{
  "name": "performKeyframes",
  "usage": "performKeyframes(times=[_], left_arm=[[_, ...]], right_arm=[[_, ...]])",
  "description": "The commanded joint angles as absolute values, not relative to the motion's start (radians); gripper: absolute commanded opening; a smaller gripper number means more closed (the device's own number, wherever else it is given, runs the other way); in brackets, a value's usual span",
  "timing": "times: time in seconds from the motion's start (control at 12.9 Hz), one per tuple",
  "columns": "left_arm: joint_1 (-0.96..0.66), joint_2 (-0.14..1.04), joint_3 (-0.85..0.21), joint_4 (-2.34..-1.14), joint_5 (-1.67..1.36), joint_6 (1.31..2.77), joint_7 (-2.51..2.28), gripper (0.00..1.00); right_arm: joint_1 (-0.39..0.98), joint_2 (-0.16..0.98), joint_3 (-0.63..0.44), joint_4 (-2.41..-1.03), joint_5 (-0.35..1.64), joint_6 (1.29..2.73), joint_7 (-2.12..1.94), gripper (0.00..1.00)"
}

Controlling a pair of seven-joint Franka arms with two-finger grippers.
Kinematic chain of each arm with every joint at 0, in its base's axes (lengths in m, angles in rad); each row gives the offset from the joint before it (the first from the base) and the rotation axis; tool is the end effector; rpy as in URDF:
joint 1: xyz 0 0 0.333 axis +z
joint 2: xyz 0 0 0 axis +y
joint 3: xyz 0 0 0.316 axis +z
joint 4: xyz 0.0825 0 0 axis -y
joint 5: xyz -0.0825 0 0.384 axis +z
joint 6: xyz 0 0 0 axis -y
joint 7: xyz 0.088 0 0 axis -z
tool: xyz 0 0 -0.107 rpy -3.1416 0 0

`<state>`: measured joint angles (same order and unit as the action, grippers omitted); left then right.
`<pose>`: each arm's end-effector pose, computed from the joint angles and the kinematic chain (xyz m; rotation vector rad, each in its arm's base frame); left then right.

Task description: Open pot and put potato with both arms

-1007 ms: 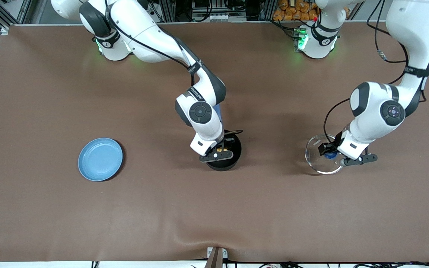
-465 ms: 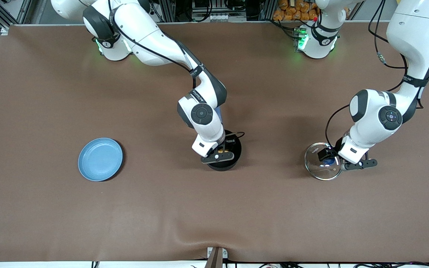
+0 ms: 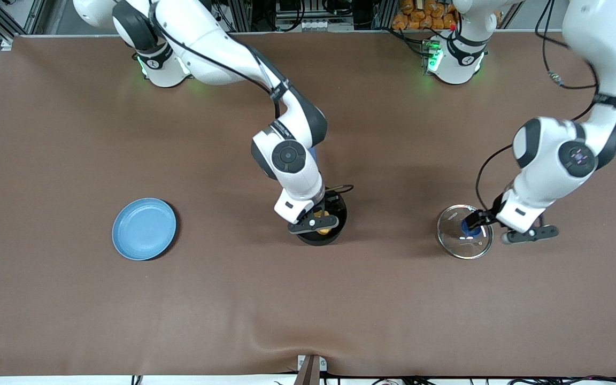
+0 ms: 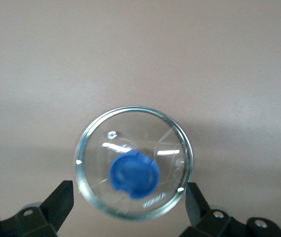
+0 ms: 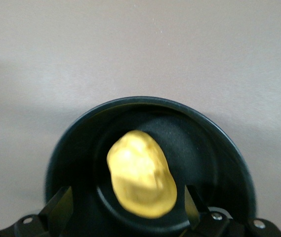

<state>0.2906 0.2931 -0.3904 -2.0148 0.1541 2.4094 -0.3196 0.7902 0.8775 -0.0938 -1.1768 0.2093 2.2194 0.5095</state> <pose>0.6066 -0.0509 0.3298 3.1029 0.2075 0.1950 0.5786 0.5215 0.2769 -2.9501 -0.1687 -0.1151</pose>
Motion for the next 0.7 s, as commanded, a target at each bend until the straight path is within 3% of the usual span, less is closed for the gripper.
performKeyframes(times=[0.0,0.15,0.39,0.62], left_arm=[[0.302,0.088,-0.403,-2.037,0.158,2.243,-0.314,1.0],[0.302,0.014,-0.406,-1.961,0.135,2.086,-0.304,1.0],[0.302,0.017,-0.403,-1.694,0.069,1.741,-0.22,1.0],[0.304,0.015,-0.402,-1.544,0.045,1.593,-0.215,1.0]], right_arm=[[0.785,0.786,-0.095,-1.186,0.196,2.107,0.517,1.0],[0.79,0.7,-0.162,-1.198,0.19,2.028,0.518,1.0],[0.785,0.597,-0.3,-1.21,0.16,1.877,0.509,1.0],[0.785,0.496,-0.425,-1.248,0.152,1.761,0.408,1.0]])
